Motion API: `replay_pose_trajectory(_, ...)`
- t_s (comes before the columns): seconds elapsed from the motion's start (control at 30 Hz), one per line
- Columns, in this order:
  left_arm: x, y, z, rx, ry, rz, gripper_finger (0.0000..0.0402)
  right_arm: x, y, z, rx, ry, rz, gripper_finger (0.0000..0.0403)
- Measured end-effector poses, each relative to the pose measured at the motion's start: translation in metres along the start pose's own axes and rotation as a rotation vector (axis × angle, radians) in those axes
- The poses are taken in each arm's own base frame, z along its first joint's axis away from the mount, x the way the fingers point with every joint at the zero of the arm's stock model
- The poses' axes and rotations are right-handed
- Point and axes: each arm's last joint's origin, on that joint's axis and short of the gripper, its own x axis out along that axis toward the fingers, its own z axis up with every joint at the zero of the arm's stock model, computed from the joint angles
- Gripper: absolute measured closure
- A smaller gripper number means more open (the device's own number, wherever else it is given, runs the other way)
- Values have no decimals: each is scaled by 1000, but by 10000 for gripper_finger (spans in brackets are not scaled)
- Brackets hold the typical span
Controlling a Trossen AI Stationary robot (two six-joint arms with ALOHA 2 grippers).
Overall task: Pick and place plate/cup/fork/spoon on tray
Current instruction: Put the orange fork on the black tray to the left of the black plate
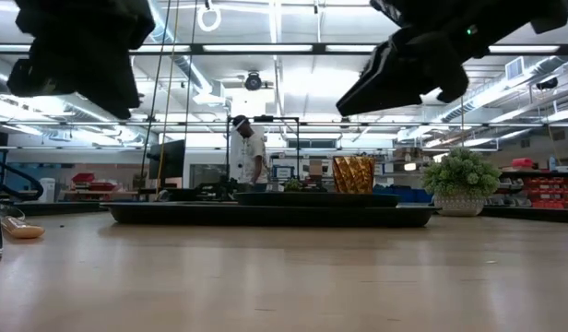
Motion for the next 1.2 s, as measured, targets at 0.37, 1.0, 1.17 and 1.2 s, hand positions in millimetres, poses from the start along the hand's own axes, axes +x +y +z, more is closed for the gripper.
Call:
replay_pose_trajectory(0.37, 22, -58, -28, -118, 275, 154, 322, -7, 11, 1, -82, -16, 41, 258)
replay_pose_trajectory(1.0, 36, -33, -68, 117, 370, 371, 250, -9, 18, 6, -110, -105, 307, 258)
replay_pose_trajectory(1.17, 42, -17, -71, 168, 429, 407, 271, -9, 19, 6, -109, -110, 318, 258)
replay_pose_trajectory(1.2, 40, -15, -70, 166, 432, 405, 278, -9, 19, 6, -110, -110, 318, 258)
